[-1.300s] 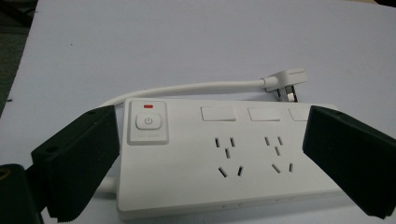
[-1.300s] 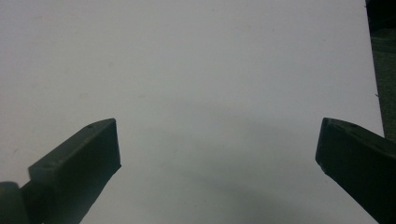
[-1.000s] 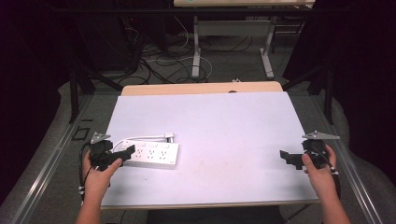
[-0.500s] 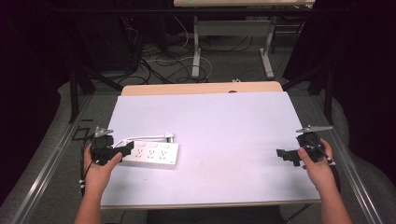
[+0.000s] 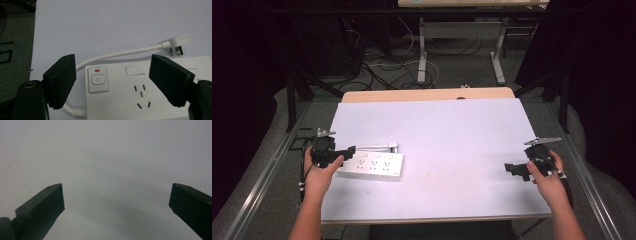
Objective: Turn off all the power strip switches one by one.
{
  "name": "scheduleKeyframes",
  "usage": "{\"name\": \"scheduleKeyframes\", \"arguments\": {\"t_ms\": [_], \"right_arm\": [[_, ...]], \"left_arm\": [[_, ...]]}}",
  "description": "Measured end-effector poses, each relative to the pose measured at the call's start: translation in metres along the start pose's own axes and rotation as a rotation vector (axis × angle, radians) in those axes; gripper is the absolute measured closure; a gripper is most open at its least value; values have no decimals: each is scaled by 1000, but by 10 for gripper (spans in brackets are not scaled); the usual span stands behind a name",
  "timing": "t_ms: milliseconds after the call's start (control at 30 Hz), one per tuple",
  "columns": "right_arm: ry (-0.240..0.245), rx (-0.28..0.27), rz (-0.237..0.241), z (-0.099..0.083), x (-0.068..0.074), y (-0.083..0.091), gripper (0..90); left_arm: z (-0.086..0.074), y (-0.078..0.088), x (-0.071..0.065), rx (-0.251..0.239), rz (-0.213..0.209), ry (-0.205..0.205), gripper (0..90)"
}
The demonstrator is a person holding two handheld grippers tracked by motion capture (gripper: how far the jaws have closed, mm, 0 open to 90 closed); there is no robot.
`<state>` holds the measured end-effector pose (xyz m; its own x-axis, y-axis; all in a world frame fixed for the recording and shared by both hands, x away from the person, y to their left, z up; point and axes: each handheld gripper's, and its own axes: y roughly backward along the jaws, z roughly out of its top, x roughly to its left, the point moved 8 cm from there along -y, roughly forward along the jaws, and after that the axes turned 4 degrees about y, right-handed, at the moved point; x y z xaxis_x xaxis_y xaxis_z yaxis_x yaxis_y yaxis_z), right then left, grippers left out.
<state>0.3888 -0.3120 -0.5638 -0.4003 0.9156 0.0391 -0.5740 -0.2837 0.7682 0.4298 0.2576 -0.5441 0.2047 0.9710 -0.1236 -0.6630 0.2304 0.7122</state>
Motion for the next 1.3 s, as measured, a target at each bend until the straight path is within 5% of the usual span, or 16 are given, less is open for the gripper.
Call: {"name": "scheduleKeyframes", "arguments": {"t_ms": [233, 733, 1033, 1300], "right_arm": [[-3, -1, -2, -1, 1, 1, 0], [4, 9, 0, -5, 0, -1, 0], [5, 11, -2, -5, -1, -2, 0], [2, 15, 2, -6, -1, -4, 0]], "left_arm": [[7, -4, 3, 23, 32, -14, 305], [4, -18, 8, 132, 39, 27, 844], [-7, -25, 16, 198, 43, 35, 900], [-13, -34, 19, 173, 41, 58, 900]]}}
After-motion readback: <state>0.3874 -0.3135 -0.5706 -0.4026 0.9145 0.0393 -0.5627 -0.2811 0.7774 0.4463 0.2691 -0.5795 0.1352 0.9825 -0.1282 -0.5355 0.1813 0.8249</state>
